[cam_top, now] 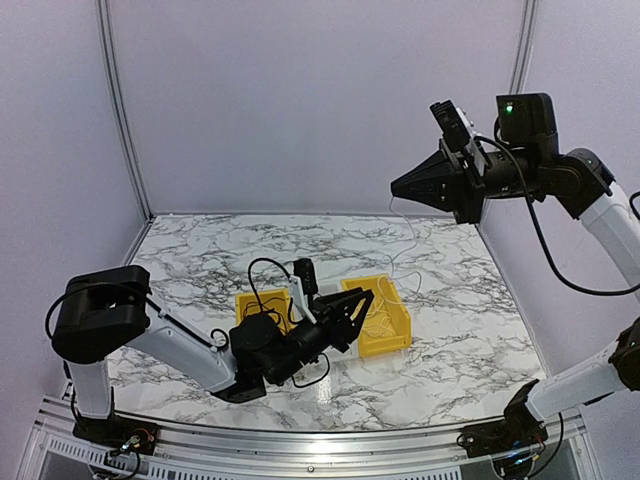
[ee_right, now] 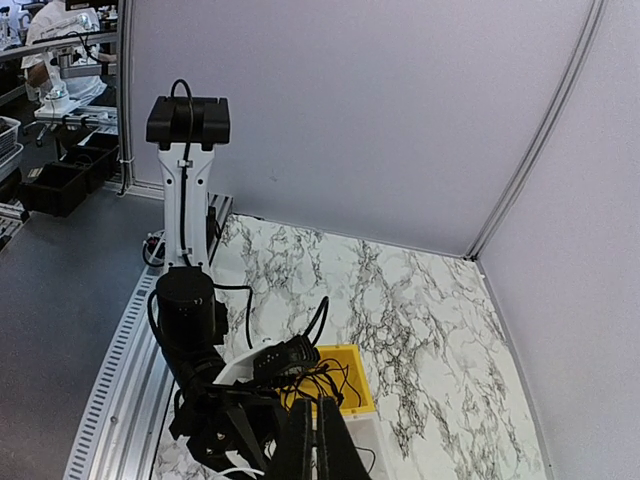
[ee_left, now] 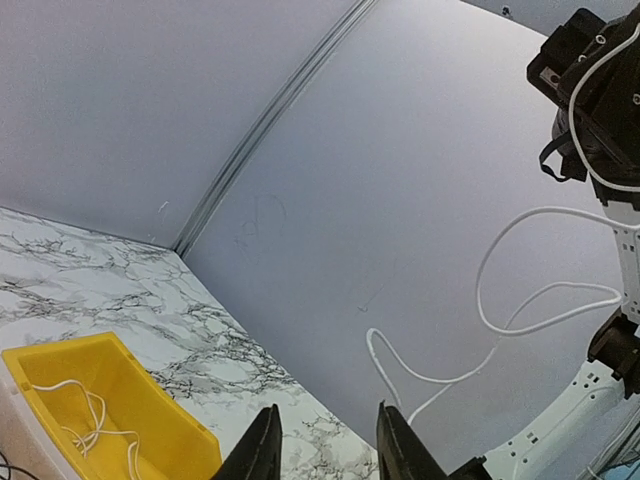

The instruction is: Untangle the cables

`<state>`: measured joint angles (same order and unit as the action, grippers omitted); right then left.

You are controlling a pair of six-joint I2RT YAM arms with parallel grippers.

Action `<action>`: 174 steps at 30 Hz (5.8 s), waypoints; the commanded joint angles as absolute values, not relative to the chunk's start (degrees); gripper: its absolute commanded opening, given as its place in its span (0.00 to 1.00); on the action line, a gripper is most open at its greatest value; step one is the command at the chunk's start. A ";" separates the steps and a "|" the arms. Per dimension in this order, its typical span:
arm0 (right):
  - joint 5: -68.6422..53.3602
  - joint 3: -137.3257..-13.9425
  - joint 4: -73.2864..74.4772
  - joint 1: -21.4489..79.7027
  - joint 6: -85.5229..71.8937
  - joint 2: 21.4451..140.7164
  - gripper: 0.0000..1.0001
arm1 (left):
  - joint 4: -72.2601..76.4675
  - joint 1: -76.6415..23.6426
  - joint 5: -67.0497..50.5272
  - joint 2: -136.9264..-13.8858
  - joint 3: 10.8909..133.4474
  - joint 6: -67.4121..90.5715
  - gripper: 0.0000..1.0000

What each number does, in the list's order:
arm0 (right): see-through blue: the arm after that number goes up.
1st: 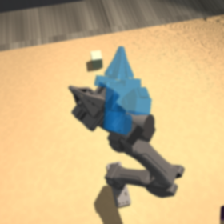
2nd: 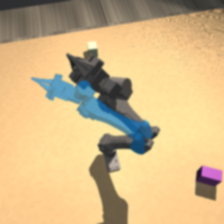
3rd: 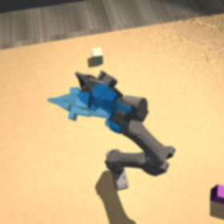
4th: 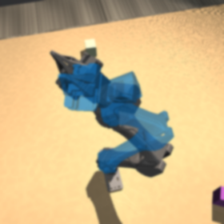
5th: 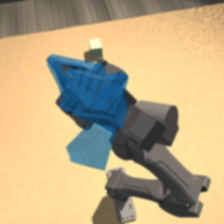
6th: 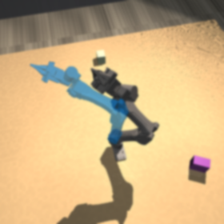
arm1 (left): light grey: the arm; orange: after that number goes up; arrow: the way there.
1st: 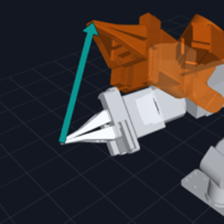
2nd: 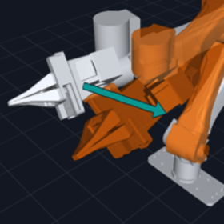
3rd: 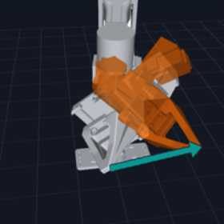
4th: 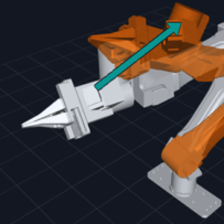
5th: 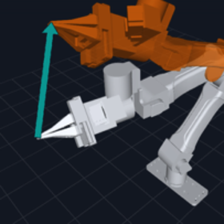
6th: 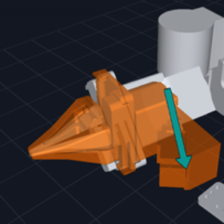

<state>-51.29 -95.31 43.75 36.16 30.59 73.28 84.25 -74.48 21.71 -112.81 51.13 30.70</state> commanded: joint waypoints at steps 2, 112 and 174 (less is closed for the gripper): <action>-50.91 -95.16 42.77 36.63 29.90 71.90 0.00 | 87.63 -73.39 18.06 -115.23 55.22 32.57 0.33; -48.50 -96.25 42.27 36.59 30.60 72.45 0.00 | 90.88 -72.16 13.92 -118.93 59.96 37.02 0.14; -11.50 -97.92 22.89 24.03 26.90 74.61 0.00 | 79.66 -73.41 23.94 -119.09 49.06 38.13 0.00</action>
<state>-12.23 -110.43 29.34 24.67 27.46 76.07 89.01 -74.08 20.45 -123.66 45.43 40.66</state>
